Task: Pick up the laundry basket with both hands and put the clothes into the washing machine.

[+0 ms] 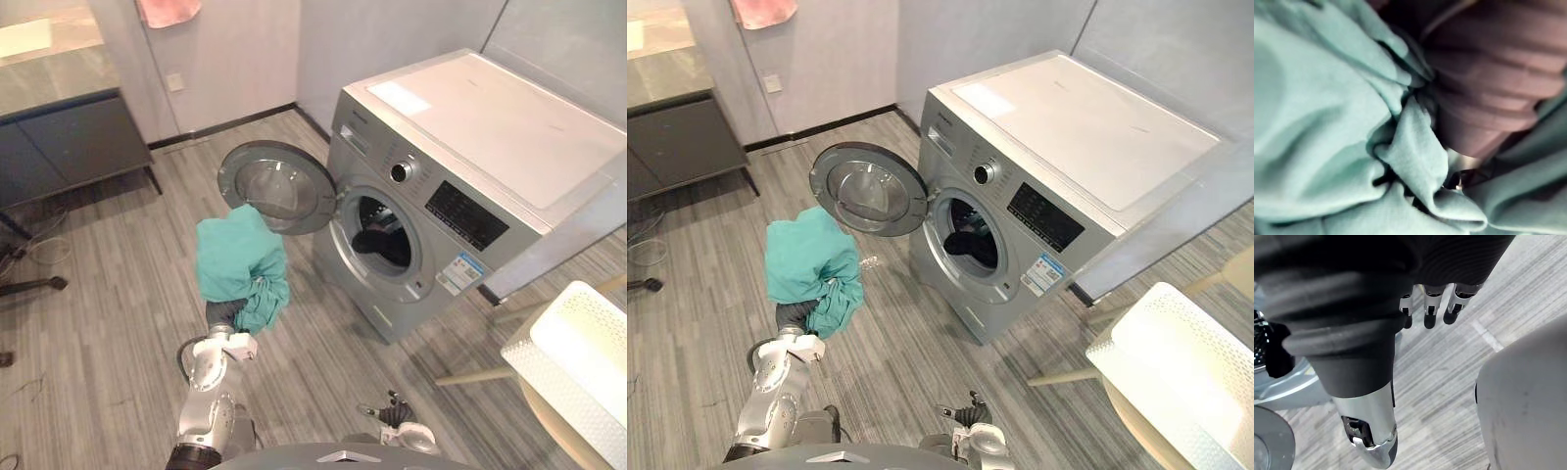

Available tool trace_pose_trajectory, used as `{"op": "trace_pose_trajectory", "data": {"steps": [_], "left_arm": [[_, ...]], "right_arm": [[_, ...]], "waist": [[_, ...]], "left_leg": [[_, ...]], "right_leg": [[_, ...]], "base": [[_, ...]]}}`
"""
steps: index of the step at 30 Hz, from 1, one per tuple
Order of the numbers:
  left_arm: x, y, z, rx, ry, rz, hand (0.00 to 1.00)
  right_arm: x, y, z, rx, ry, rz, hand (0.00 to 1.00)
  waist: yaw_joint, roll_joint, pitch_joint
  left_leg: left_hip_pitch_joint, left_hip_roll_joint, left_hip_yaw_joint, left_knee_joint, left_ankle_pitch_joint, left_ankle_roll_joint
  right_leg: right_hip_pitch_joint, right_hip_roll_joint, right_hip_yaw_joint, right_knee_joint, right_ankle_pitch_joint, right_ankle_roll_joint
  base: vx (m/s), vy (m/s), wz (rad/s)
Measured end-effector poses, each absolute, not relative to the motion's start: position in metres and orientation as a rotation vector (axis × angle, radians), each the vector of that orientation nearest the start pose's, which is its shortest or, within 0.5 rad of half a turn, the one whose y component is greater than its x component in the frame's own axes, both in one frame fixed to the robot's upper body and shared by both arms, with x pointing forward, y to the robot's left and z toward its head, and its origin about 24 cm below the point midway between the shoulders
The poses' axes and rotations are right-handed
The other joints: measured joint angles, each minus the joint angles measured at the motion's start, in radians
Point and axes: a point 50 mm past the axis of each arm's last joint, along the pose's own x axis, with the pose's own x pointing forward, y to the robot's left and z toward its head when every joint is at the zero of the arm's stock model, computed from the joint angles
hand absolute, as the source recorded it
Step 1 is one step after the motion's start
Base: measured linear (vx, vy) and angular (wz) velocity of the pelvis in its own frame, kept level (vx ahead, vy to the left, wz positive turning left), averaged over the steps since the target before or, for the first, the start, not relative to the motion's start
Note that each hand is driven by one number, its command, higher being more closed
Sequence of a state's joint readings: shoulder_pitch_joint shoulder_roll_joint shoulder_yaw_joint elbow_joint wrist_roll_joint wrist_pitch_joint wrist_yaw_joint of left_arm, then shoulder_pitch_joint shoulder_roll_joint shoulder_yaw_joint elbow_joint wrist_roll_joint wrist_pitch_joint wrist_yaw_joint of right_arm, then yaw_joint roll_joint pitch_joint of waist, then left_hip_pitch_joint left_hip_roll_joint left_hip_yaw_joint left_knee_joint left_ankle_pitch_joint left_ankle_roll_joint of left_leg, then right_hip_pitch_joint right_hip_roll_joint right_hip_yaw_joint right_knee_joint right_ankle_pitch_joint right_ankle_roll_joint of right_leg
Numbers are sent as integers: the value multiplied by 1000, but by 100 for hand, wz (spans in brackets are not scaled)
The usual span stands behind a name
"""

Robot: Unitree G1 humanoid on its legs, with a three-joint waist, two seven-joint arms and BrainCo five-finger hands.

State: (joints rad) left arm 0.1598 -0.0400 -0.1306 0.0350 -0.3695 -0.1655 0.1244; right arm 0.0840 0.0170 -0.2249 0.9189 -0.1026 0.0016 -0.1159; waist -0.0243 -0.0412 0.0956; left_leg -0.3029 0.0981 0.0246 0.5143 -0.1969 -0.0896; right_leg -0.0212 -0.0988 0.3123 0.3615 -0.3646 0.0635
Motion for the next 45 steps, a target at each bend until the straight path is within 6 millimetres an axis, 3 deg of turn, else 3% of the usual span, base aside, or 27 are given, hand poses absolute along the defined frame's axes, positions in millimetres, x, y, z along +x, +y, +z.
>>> {"op": "trace_pose_trajectory", "data": {"steps": [2, 5, 8, 10, 11, 14, 16, 17, 18, 19, 21, 22, 23, 25, 27, 32, 34, 36, 37, 38, 41, 45], "left_arm": [[219, 129, 12, -420, 54, 95, 100], [218, 121, 13, -442, 59, 55, 100], [219, 118, 13, -452, 58, 36, 100], [218, 126, 12, -455, 57, 70, 100], [218, 133, 11, -450, 57, 96, 100], [217, 149, 10, -426, 50, 153, 100], [218, 155, 11, -424, 42, 178, 100], [220, 156, 11, -423, 40, 185, 100], [223, 156, 7, -423, 61, 191, 100], [225, 153, 6, -443, 70, 199, 100], [227, 151, 7, -470, 69, 218, 100], [224, 153, 6, -471, 70, 230, 100], [222, 154, 8, -471, 63, 233, 100], [220, 153, 13, -471, 42, 223, 100], [219, 151, 15, -471, 37, 209, 100], [219, 146, 14, -470, 43, 188, 100], [218, 148, 13, -455, 48, 193, 100], [215, 149, 8, -444, 67, 202, 100], [213, 150, 6, -442, 79, 206, 100], [211, 150, -1, -439, 109, 213, 100], [205, 149, -17, -433, 181, 227, 100], [208, 153, -18, -433, 181, 244, 100]], "right_arm": [[115, -191, -152, 2, 1014, -324, 0], [112, -200, -151, 49, 1012, -388, 0], [114, -204, -149, 98, 989, -431, 0], [120, -206, -146, 103, 961, -437, 0], [122, -205, -145, 101, 953, -433, 0], [126, -202, -145, 92, 950, -413, 0], [135, -200, -142, 92, 935, -402, 0], [135, -199, -143, 90, 939, -396, 0], [135, -198, -143, 86, 941, -385, 0], [139, -201, -141, 65, 927, -375, 0], [144, -205, -137, 9, 908, -342, 0], [143, -208, -137, 0, 908, -344, 0], [141, -209, -138, -2, 914, -348, 0], [136, -212, -139, -9, 924, -367, 0], [130, -214, -140, -8, 943, -388, 0], [126, -214, -142, -2, 958, -394, 0], [125, -214, -142, -2, 963, -394, 0], [126, -215, -142, -3, 961, -395, 0], [126, -215, -142, -3, 958, -394, 0], [125, -211, -143, 8, 962, -391, 0], [128, -204, -143, 39, 955, -394, 0], [147, -205, -136, 41, 893, -393, 0]], "waist": [[0, 6, -1], [-5, 23, -6], [-10, 39, -12], [-8, 57, -12], [-10, 68, -8], [-27, 62, -14], [-35, 70, -9], [-37, 69, -9], [-41, 51, -11], [-37, 78, 7], [-26, 103, 52], [-4, 116, 67], [6, 116, 70], [14, 114, 71], [23, 116, 68], [30, 96, 64], [35, 89, 62], [40, 94, 55], [39, 100, 43], [34, 80, 32], [20, 56, 37], [21, 54, 90]], "left_leg": [[-15, 13, 64, 42, -52, 11], [-30, -9, 110, 72, -94, 35], [4, 6, 227, 39, -111, 54], [79, 46, 355, -19, -111, 58], [112, 56, 401, -47, -104, 67], [189, 79, 510, -119, -91, 57], [225, 105, 557, -160, -79, 38], [234, 106, 559, -168, -75, 30], [248, 102, 540, -144, -84, 18], [256, 122, 512, -121, -91, 21], [232, 182, 424, 73, -75, 54], [179, 226, 365, 254, -67, 91], [138, 240, 333, 359, -68, 94], [61, 265, 305, 465, -68, 97], [7, 285, 328, 431, -67, 98], [28, 235, 376, 61, -15, 92], [78, 197, 322, -95, 50, 84], [126, 175, 260, -200, 178, 93], [138, 168, 239, -206, 180, 52], [130, 142, 224, -205, 160, 22], [129, 119, 263, -197, 114, -32], [53, 117, 367, -81, 10, -13]], "right_leg": [[-34, -9, 72, -18, 13, 23], [-76, -37, 147, -38, 22, 36], [-185, -32, 171, 62, 91, 37], [-277, -26, 19, 153, 172, 7], [-308, -32, -75, 190, 179, 6], [-346, -39, -392, 205, 138, -30], [-396, 7, -543, 210, 100, -45], [-404, 22, -567, 186, 108, -57], [-373, 48, -575, 95, 180, -131], [-349, 57, -595, 97, 182, -134], [-271, 82, -602, 111, 144, -164], [-230, 90, -602, 130, 120, -176], [-208, 91, -602, 142, 96, -180], [-162, 86, -620, 137, 56, -167], [-121, 80, -632, 109, 45, -151], [-107, -1, -620, 106, 34, -130], [-107, -27, -586, 128, 27, -111], [-132, -36, -538, 170, 8, -76], [-156, -39, -512, 196, -2, -59], [-183, -62, -486, 209, -1, -39], [-214, -89, -435, 187, 26, 10], [-333, -98, -309, 199, 60, 66]], "base": [[-69, 211, -93], [-31, 222, -88], [44, 190, -125], [88, 142, -163], [107, 91, -152], [133, 2, -119], [207, -101, -88], [302, -192, -23], [282, -172, 9], [365, -222, 20], [259, -188, -5], [179, -159, -20], [204, -166, -7], [179, -123, 21], [179, -69, 21], [121, 77, 8], [99, 212, -26], [78, 294, -56], [64, 369, -52], [41, 326, -42], [-11, 297, -39], [-126, 256, -71]]}}
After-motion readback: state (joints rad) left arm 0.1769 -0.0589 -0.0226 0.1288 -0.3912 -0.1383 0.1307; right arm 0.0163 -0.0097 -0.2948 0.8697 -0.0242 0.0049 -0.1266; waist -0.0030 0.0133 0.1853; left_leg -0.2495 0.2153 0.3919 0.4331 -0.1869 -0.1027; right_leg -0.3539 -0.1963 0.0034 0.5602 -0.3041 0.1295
